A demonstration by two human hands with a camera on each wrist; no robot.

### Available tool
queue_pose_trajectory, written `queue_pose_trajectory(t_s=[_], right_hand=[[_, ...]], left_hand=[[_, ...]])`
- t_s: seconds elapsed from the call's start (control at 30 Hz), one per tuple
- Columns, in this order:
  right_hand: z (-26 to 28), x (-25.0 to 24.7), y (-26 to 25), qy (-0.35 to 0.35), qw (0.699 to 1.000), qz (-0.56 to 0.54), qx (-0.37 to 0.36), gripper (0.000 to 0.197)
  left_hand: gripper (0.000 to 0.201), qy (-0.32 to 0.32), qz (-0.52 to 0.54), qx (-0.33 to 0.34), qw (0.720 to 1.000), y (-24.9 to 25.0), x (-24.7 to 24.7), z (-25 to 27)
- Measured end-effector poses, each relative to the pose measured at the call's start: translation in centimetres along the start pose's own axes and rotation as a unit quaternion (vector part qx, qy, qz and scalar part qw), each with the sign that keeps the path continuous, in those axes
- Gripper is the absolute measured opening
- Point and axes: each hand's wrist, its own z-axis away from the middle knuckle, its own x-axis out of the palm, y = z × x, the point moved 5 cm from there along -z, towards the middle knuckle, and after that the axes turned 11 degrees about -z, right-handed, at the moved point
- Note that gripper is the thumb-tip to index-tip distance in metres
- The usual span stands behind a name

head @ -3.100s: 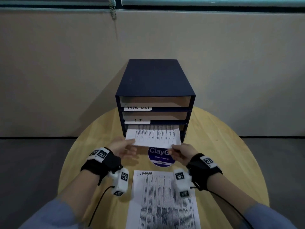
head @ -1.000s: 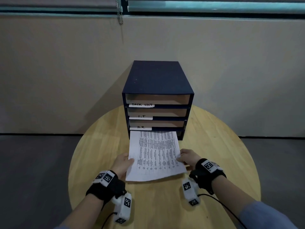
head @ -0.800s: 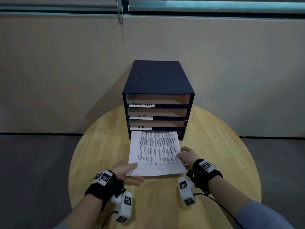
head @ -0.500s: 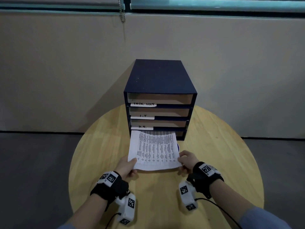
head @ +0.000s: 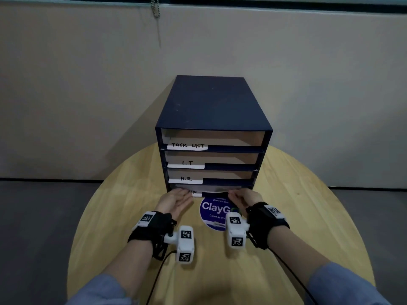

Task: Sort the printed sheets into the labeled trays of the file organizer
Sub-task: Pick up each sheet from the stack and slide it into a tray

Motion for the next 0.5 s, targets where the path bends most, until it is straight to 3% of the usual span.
queue_pose_trajectory(t_s=[0.07, 0.17, 0.33, 0.43, 0.5], right_hand=[[-0.5, 1.5, 0.0, -0.014, 1.0, -0.005, 0.006, 0.035], [-1.1, 2.4, 0.6, -0.029, 0.999, -0.002, 0.016, 0.051], [-0.4, 1.4, 2.1, -0.056, 0.998, -0.03, 0.031, 0.032], [1.4, 0.5, 2.6, -0.04, 0.995, 0.09, 0.009, 0.032], [3.3, 0.4, 2.8, -0.039, 0.973, 0.225, -0.026, 0.032]], left_hand=[[0.048, -0.004, -0.01, 0.005, 1.0, 0.1, 0.3, -0.9], [0.021, -0.019, -0.03, 0.004, 0.999, 0.1, 0.4, -1.9], [0.025, 0.008, -0.103, 0.016, 0.995, -0.2, -1.0, -2.0], [0.024, 0.039, -0.233, 0.027, 0.971, -1.1, -1.7, -0.7], [0.015, 0.013, -0.366, 0.038, 0.93, -1.8, -1.7, 0.7]])
